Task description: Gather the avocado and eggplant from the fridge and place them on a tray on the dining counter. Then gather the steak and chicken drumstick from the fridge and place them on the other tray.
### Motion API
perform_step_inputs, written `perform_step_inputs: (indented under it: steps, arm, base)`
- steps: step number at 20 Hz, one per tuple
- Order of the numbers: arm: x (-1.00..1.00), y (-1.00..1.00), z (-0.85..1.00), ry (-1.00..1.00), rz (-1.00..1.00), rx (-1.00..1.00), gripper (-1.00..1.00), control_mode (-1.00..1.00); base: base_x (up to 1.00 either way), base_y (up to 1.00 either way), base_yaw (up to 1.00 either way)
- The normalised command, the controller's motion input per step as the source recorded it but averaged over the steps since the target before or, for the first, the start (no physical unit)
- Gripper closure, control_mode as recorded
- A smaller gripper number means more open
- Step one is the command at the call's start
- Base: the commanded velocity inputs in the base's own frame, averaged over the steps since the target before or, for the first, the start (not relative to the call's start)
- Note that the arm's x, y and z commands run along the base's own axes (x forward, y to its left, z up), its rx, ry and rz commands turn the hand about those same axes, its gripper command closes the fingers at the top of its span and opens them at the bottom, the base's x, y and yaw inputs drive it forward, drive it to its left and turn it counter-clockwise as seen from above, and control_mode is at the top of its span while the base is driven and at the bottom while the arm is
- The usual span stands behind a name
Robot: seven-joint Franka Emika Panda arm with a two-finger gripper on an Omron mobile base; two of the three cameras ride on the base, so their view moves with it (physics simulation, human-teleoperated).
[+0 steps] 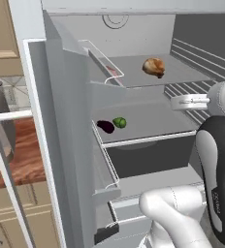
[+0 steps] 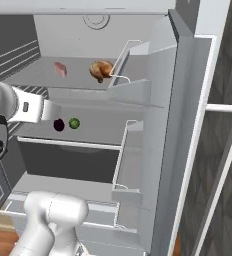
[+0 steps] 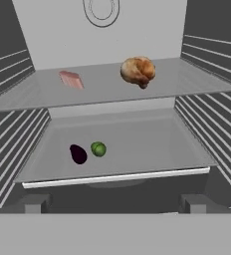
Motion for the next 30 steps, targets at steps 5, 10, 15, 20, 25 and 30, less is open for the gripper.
perform_step_inputs:
  steps: [5,10,15,20,25,30]
  arm:
    - [0.0,0.0,0.0,0.0,0.0,0.0,-1.0,1.0]
    - [0.0,0.0,0.0,0.0,0.0,0.0,-1.0,1.0]
    - [0.0,0.0,0.0,0.0,0.0,0.0,-1.0,1.0]
    - [0.05,0.0,-0.02,0.0,0.0,0.0,-1.0,-1.0]
    - [0.7,-0.13,0.29,0.04,-0.08,-0.01,-1.0,-1.0]
    - [0.57,-0.2,0.53,0.07,-0.13,-0.05,-1.0,-1.0]
  base:
    - [0.37,-0.07,-0.04]
    - [0.25,0.0,-0.11]
    - [0.43,0.0,-0.13]
    - [0.06,0.0,-0.01]
    - [0.0,0.0,0.0]
    - [0.0,0.0,0.0]
